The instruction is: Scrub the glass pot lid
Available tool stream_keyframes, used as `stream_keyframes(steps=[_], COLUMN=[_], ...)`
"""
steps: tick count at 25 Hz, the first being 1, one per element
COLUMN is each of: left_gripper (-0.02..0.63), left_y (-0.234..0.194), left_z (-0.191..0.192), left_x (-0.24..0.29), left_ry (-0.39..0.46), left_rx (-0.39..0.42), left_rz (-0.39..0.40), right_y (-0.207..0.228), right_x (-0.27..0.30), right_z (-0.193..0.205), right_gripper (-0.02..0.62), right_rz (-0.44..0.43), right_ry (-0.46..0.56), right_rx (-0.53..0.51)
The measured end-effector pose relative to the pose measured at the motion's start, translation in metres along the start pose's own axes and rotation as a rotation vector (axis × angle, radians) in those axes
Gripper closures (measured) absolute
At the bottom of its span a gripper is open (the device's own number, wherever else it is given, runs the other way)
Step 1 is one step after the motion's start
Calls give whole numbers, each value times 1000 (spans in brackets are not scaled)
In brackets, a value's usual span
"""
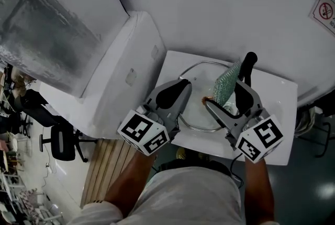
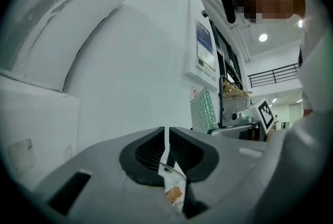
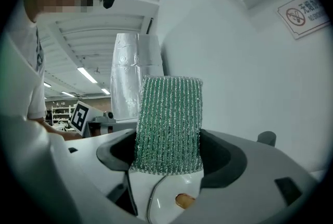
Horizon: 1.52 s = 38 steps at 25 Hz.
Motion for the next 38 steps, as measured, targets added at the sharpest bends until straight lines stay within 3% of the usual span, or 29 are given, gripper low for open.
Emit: stream_keyframes(steps=[11, 38], left_gripper=[589, 591], left_y=[12, 15], left_z=[-8, -4], left_x=[-1, 1], left_ry=[43, 28], left_rx=[72, 70], left_rz=[1, 3], right_y=[1, 2], right_x=[-3, -11], right_z=[-4, 5], right_gripper=[247, 247], right_rz=[17, 59], right_ry=[64, 94], right_rx=[27, 22])
Point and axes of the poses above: the fingertips, and each gripper's own axes: x forward along the fingers, y to its right, z out of its underside, the point moved 2 cm from there along -x, backward along the fingers, and after that the axes turned 15 degrees about z, right-handed, at the moved point
